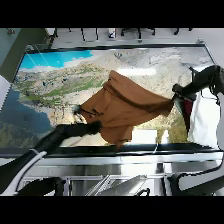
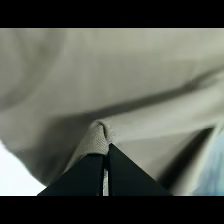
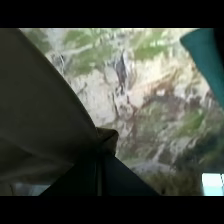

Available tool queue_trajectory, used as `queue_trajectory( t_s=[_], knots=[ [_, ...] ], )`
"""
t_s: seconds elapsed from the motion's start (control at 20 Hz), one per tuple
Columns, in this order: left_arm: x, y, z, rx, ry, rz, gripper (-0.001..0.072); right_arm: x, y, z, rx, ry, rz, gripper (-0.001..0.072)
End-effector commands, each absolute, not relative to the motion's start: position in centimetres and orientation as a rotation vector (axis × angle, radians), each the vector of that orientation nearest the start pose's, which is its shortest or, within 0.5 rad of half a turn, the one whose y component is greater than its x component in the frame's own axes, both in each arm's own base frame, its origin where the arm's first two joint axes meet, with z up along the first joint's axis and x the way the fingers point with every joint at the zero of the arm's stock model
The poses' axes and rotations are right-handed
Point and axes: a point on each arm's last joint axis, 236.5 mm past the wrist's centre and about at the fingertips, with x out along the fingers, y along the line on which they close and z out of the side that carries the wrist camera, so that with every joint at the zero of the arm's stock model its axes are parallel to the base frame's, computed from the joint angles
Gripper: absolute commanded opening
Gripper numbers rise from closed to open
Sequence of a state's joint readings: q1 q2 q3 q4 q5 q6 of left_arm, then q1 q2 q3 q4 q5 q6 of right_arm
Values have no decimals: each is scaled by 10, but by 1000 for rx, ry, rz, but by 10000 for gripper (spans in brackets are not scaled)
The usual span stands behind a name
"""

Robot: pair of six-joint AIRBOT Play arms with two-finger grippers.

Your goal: Fold the shirts.

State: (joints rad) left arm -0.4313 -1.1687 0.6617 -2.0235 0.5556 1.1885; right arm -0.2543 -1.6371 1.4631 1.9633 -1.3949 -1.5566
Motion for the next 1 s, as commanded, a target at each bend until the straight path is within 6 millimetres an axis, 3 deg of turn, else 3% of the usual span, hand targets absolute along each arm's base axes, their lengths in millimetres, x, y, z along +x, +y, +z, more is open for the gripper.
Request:
queue_trajectory(
  t_s=[0.0, 0.1, 0.2, 0.35, 0.45, 0.5, 0.55, 0.6, 0.65, 0.8, 0.95],
  knots=[
    [336, -101, -44, -503, 1123, -49, 12, 350, 50, -34, 735, 1528, 205, 19],
    [331, -64, -49, -483, 1151, -8, 12, 314, 85, -48, 786, 1491, 226, 20],
    [329, -49, -58, -496, 1181, -4, 12, 282, 109, -68, 780, 1501, 209, 21],
    [326, -53, -77, -499, 1238, -31, 12, 250, 146, -81, 720, 1570, 261, 21],
    [323, -59, -87, -489, 1275, -41, 12, 242, 164, -81, 670, 1585, 311, 31],
    [321, -62, -91, -483, 1287, -47, 12, 242, 167, -80, 653, 1585, 322, 76],
    [320, -65, -93, -478, 1294, -53, 12, 242, 166, -78, 637, 1585, 334, 348],
    [321, -67, -93, -473, 1293, -58, 12, 242, 161, -76, 592, 1590, 353, 666],
    [321, -70, -92, -468, 1293, -65, 12, 242, 154, -71, 542, 1600, 374, 710],
    [325, -73, -85, -456, 1286, -82, 12, 238, 140, -40, 444, 1652, 442, 710],
    [334, -75, -74, -452, 1270, -96, 12, 233, 157, -24, 367, 1622, 517, 710]
  ],
)
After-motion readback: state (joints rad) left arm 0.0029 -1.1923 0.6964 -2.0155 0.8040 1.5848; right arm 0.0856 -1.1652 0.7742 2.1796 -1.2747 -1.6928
